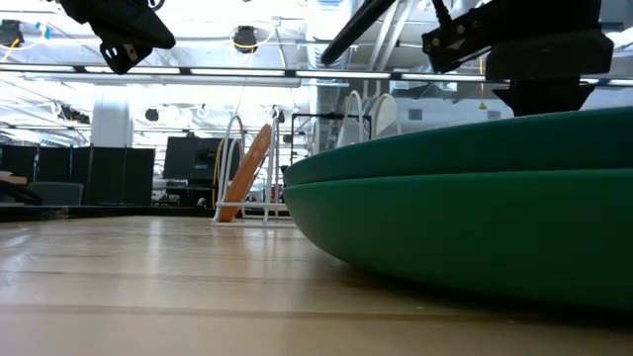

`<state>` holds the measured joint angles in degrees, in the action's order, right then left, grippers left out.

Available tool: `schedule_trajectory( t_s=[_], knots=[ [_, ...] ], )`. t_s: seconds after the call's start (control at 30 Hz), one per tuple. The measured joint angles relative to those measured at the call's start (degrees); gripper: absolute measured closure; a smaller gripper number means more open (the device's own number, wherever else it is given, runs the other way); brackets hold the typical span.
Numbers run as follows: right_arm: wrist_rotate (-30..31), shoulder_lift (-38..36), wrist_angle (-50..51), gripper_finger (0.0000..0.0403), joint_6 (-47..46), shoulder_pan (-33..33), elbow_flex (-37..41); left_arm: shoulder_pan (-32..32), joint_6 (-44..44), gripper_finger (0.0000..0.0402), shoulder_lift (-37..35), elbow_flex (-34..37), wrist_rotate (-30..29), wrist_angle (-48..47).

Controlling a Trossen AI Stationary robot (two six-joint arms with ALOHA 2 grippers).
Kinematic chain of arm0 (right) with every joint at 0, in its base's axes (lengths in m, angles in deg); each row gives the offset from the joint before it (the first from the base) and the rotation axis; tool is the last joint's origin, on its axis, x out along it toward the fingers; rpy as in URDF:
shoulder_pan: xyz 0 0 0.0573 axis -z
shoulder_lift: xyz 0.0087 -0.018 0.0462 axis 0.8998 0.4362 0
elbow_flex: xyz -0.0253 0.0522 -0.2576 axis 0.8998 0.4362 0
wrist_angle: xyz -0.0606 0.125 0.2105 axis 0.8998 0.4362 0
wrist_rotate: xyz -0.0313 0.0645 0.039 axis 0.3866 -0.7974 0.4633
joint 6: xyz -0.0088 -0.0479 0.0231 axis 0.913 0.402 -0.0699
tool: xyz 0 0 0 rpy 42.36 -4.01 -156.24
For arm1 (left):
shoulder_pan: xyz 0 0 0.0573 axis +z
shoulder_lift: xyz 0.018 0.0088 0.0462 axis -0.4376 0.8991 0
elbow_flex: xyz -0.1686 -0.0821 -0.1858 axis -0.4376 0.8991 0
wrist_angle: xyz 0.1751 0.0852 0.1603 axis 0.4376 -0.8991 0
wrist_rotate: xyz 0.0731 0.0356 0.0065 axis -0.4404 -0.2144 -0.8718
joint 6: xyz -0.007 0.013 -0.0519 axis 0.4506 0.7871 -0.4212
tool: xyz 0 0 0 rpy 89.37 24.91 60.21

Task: Sort dishes
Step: Put the small white plate in the dish rack

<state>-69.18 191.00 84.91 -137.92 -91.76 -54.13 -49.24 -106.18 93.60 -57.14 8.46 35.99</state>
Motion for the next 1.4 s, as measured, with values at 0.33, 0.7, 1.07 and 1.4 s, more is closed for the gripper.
schedule_trajectory(
  t_s=[0.33, 0.7, 1.07, 1.4],
  knots=[
    [0.76, -0.08, 1.19, 0.0401, 1.12, -0.03, -0.16, 0.0, 0.0, 0.0391, 0.0, 0.02, 0.0, 0.0],
    [4.09, -0.28, 8.3, 0.0402, -1.98, -3.16, -7.03, 0.0, 0.0, 0.0391, 0.0, 0.02, 0.0, 0.03],
    [-0.52, -0.28, 2.56, 0.0367, -2.68, -2.5, -3.67, 0.0, -1.05, 0.0391, 0.0, 0.02, 0.0, 0.1],
    [-1.2, -0.28, -1.82, 0.0292, -1.77, 0.65, 1.03, 0.02, -0.96, 0.0391, 0.0, 0.02, 0.42, 0.07]
  ],
)
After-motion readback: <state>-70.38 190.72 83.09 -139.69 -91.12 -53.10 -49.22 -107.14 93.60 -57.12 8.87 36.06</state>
